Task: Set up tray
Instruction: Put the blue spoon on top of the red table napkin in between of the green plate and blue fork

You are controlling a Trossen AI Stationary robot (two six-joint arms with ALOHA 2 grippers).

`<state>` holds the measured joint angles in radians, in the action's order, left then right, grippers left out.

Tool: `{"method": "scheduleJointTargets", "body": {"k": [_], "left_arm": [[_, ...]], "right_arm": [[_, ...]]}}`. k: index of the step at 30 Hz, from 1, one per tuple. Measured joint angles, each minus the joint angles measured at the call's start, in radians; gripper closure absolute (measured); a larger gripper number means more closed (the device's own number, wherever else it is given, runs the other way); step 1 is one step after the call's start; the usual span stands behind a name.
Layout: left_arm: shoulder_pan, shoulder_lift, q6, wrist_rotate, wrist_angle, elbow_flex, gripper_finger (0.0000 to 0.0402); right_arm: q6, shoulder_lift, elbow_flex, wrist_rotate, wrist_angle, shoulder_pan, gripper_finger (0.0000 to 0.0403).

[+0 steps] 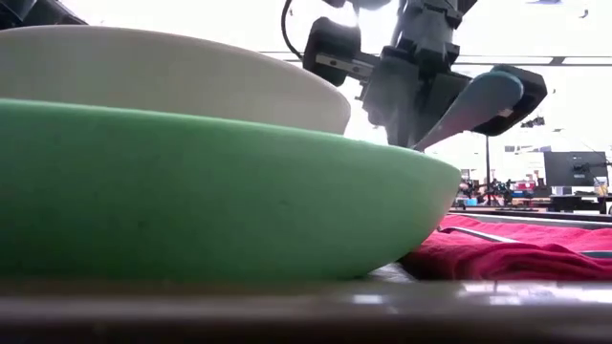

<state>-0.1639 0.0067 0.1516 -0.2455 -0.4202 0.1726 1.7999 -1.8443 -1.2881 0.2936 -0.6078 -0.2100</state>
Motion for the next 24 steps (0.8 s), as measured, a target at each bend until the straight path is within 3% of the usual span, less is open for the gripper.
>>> {"method": "scheduleJointTargets", "body": {"k": [24], "left_arm": [[0.000,0.000,0.000,0.000,-0.001,0.000,0.0328]], "right_arm": [[-0.080,-0.023,0.000,-0.033,-0.031,0.000,0.0402]]}}
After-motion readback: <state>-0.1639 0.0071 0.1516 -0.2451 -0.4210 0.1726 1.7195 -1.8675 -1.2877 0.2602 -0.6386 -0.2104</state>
